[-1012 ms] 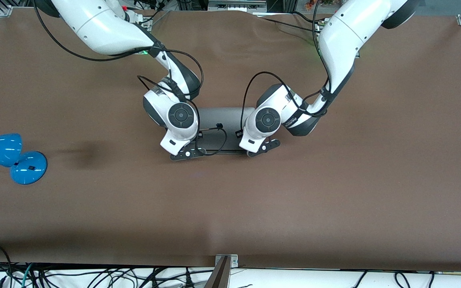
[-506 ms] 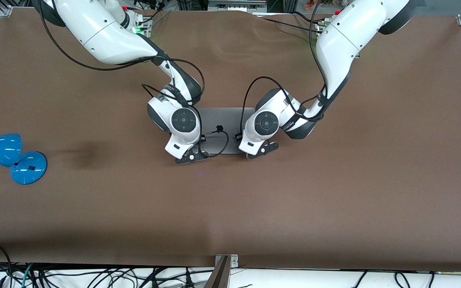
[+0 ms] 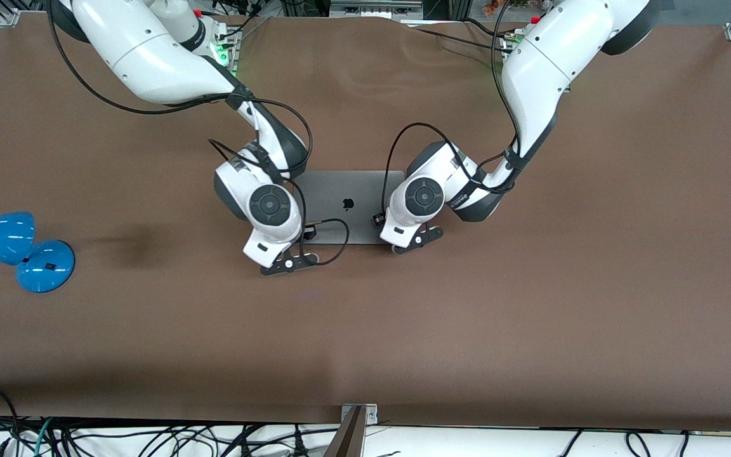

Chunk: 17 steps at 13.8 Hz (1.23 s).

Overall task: Close laptop with both arms from behind
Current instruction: 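Lift both grippers off the closed laptop and draw them apart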

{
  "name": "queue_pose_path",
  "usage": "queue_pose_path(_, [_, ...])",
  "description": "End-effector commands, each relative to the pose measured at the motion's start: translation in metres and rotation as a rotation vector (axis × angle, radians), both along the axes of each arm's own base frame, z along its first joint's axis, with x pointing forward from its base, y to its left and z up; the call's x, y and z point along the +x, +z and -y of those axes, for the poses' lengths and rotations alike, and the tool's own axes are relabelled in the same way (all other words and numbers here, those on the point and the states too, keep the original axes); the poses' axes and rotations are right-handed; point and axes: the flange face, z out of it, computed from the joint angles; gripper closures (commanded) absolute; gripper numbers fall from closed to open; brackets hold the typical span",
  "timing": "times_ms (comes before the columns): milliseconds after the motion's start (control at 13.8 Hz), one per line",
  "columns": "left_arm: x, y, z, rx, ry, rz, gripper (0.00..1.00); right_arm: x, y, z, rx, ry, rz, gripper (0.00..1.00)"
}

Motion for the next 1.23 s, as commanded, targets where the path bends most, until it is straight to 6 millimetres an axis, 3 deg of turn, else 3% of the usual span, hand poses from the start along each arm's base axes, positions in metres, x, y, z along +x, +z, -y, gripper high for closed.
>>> queue_pose_path(0, [0.009,0.046,-0.009,0.044,-0.024,0.041,0.0,0.01,0.033,0.028,0.03,-0.004,-0.028,0.0])
queue_pose_path(217, [0.013,0.13,-0.034,0.099,-0.035,0.06,0.0,0.021,0.056,0.056,0.017,-0.046,-0.02,0.0])
queue_pose_path(434, [0.002,0.204,-0.054,0.148,-0.084,0.081,0.0,0.027,0.096,0.097,-0.029,-0.104,-0.022,0.0])
queue_pose_path(578, [-0.004,0.249,-0.079,0.19,-0.107,0.095,0.0,0.029,0.119,0.135,-0.06,-0.133,-0.053,0.0])
queue_pose_path(795, [-0.007,0.309,-0.141,0.186,-0.192,0.087,0.0,0.03,0.169,0.184,-0.002,-0.168,-0.063,0.0])
queue_pose_path(867, [-0.005,0.326,-0.166,0.166,-0.194,0.086,0.0,0.033,0.174,0.199,0.022,-0.18,-0.068,0.0])
queue_pose_path(1157, [-0.011,0.356,-0.255,0.145,-0.284,0.088,0.0,0.026,0.216,0.254,-0.019,-0.208,-0.058,0.0])
